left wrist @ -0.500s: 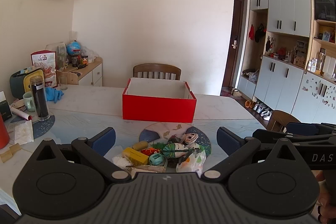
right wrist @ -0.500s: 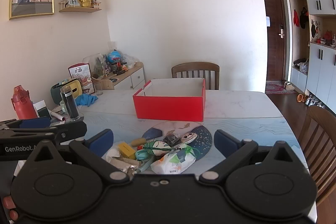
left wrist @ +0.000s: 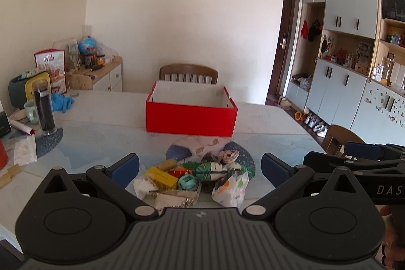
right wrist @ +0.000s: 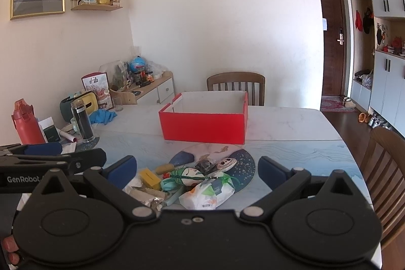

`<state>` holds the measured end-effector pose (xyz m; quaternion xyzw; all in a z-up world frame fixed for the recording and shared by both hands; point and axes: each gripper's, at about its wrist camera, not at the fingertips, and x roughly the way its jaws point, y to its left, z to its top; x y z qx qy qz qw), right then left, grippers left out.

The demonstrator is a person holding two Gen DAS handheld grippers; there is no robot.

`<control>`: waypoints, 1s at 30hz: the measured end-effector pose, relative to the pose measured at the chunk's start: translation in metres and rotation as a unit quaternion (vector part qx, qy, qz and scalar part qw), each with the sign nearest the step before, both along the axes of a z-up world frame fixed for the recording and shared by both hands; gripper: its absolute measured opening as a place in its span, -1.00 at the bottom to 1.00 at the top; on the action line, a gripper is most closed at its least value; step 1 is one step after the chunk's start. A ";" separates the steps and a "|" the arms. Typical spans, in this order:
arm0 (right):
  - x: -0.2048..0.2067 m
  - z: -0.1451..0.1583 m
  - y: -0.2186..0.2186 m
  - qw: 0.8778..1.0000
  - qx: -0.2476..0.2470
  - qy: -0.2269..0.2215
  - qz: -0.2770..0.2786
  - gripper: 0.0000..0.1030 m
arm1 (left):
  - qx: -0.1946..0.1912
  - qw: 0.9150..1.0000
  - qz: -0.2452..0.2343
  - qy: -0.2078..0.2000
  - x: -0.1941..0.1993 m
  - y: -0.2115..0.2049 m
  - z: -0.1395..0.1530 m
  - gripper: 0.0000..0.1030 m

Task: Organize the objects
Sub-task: 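Move both tools toward the pile of items on the mat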

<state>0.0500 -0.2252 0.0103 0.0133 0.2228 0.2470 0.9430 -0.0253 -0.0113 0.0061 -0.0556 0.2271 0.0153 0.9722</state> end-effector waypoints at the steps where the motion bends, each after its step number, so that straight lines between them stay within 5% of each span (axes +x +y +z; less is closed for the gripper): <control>1: 0.002 -0.002 0.001 1.000 -0.001 0.004 0.002 0.97 | -0.004 1.000 0.000 0.005 0.002 0.002 -0.002 1.00; 9: 0.015 -0.010 0.010 1.000 -0.012 0.017 0.012 0.97 | -0.023 0.999 -0.007 0.021 0.018 0.014 -0.017 1.00; 14: 0.030 -0.011 0.017 0.999 -0.027 0.015 0.010 0.97 | 0.000 1.000 -0.001 0.020 0.038 0.021 -0.035 1.00; 21: 0.067 -0.034 0.033 0.996 -0.069 0.052 0.005 0.97 | 0.040 0.997 -0.025 0.065 0.072 0.029 -0.080 1.00; 30: 0.108 -0.066 0.053 0.989 -0.087 0.122 -0.004 0.91 | 0.042 0.989 -0.033 0.135 0.104 0.042 -0.128 0.99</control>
